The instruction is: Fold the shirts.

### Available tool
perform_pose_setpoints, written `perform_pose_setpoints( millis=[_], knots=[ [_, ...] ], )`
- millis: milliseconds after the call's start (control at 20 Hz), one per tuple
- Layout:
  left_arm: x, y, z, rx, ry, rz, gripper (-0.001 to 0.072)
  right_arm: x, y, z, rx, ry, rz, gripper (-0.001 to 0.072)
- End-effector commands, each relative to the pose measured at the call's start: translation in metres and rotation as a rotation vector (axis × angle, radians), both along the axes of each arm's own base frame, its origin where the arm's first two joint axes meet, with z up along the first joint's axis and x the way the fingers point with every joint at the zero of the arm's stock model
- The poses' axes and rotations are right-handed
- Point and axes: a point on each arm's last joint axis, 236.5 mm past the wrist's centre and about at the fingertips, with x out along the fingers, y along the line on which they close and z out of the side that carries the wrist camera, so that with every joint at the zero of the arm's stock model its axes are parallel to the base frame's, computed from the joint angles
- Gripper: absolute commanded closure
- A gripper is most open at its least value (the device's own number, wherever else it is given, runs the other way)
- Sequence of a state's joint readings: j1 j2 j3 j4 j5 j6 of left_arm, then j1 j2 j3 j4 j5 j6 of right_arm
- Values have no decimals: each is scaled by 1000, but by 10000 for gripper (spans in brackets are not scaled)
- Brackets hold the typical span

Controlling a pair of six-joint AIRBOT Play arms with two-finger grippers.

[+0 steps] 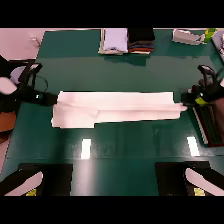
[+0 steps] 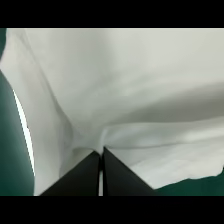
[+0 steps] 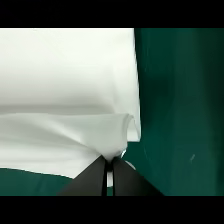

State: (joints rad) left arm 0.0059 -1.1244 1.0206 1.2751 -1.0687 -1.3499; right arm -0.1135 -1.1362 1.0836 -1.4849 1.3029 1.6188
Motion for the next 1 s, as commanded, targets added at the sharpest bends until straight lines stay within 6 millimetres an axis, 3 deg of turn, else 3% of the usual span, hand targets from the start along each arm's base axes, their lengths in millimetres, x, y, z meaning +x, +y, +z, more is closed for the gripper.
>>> perform_pose_setpoints(
  millis=[0,150,350,400,450,500,550,650,700,750,800,950],
  knots=[
    [62,3,-14,9,-38,5,686,48,2,-19,7,23,3,698],
    [82,4,-27,9,-33,13,685,71,0,-31,9,46,4,697],
    [84,1,-32,-8,-17,17,680,96,11,-38,72,37,-7,691],
    [84,0,-32,-14,-16,19,493,104,12,-37,93,11,-16,594],
    [83,-1,-32,-21,-9,25,282,110,12,-33,108,-15,-28,385],
    [80,-3,-31,-32,-1,24,209,112,11,-30,114,-26,-33,332],
    [77,-6,-30,-42,11,20,209,111,9,-26,118,-28,-22,328],
    [65,-17,-26,-87,53,8,211,99,-4,-24,115,-2,-25,327],
    [57,-23,-26,-112,84,-2,291,91,-12,-25,117,16,-39,323],
    [51,-28,-26,-131,110,-16,554,81,-20,-31,122,35,-65,227],
    [46,-34,-25,-153,126,-31,676,70,-26,-40,128,61,-88,156],
    [48,-48,-18,-229,123,-26,686,41,-28,-77,155,151,-127,156]
  ],
)
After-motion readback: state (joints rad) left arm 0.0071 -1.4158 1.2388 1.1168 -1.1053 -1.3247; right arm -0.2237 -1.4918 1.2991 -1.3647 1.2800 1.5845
